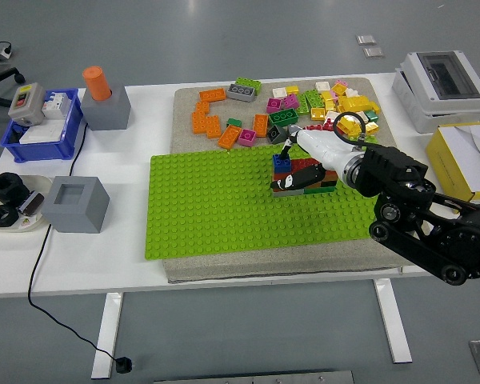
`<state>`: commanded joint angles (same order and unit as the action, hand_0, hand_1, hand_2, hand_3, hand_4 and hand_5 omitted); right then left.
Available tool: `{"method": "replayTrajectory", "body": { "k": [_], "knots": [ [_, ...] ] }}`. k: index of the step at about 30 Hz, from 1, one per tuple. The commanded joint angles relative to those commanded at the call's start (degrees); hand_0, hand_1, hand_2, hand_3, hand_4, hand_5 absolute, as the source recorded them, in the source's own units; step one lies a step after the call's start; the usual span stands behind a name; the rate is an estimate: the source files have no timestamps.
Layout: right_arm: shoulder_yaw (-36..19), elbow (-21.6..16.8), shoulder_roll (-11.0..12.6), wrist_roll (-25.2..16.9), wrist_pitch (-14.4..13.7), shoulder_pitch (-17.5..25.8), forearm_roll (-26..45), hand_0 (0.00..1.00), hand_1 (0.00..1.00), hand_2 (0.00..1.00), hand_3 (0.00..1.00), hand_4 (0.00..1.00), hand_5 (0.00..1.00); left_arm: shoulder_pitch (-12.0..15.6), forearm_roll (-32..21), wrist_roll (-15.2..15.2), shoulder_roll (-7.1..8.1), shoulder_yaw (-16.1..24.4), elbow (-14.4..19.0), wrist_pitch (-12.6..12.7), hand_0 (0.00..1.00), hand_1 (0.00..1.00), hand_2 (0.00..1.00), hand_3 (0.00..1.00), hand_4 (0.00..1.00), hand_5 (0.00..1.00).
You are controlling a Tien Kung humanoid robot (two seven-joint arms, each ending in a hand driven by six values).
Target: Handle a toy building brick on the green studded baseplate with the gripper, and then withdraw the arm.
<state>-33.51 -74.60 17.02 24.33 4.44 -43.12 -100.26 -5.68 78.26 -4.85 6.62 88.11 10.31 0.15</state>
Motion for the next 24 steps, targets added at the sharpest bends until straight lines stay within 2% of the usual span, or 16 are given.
{"method": "replayTrajectory", "body": {
  "k": [15, 23, 24],
  "knots": [
    [-1.7, -2.2, 1.1, -0.3, -0.2, -0.7, 1.5, 0.861, 0.868, 0.911, 0.595, 0.933, 0.512, 0.1, 0.0, 0.0, -0.02, 0.2, 0.0, 0.0, 0.630, 0.584, 0.549, 0.575, 0.609, 0.216],
    [-6.4, -5.0, 3.6, -1.7, -2.1, 0.3, 2.4, 0.861, 0.867, 0.909, 0.597, 0.931, 0.500, 0.3, -0.1, 0.0, -0.14, 0.3, 0.0, 0.0, 0.630, 0.584, 0.549, 0.575, 0.610, 0.216],
    [-7.4, -5.3, 4.3, -2.2, -2.9, 0.7, 2.5, 0.846, 0.847, 0.884, 0.622, 0.845, 0.347, 0.4, -0.2, 0.0, -0.17, 0.4, 0.0, 0.0, 0.630, 0.584, 0.549, 0.575, 0.609, 0.216]
  ]
}}
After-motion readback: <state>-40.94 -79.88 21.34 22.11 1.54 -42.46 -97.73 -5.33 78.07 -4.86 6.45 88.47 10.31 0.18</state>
